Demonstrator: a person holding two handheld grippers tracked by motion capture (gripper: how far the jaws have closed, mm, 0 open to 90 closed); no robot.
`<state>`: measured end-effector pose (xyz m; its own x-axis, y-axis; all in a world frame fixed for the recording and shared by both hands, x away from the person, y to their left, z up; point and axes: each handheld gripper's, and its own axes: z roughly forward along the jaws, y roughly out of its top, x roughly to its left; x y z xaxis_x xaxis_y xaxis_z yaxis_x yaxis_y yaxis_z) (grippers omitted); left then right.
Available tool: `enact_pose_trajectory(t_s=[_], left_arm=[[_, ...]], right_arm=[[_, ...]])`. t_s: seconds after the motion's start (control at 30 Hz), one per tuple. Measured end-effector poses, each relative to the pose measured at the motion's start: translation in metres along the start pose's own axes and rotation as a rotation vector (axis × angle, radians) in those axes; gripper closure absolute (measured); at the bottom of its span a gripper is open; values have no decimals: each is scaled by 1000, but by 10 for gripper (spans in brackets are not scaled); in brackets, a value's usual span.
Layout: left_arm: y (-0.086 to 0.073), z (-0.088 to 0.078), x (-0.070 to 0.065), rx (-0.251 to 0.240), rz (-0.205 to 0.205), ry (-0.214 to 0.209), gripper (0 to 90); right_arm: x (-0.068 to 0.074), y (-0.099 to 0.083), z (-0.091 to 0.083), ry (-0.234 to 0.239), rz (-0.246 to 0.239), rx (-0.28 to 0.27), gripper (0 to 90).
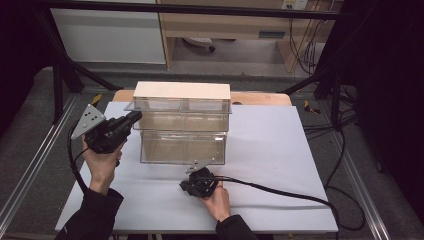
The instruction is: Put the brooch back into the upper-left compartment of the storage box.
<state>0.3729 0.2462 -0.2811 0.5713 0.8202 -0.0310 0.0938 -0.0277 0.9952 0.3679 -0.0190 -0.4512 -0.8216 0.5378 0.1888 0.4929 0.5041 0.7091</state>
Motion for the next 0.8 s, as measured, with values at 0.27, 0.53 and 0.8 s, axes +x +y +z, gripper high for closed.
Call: enact_pose_trajectory(t_s=[0.27, 0.53, 0.8], left_arm=[[0, 0, 0, -1, 1, 1, 896], [0, 0, 0, -2, 2, 0, 896], [0, 0, -1, -2, 4, 0, 896]], right_arm=[[1, 0, -2, 9, -8, 1, 873], [2, 1, -4, 11, -17, -3, 878], [4, 4, -12, 10, -39, -18, 880]])
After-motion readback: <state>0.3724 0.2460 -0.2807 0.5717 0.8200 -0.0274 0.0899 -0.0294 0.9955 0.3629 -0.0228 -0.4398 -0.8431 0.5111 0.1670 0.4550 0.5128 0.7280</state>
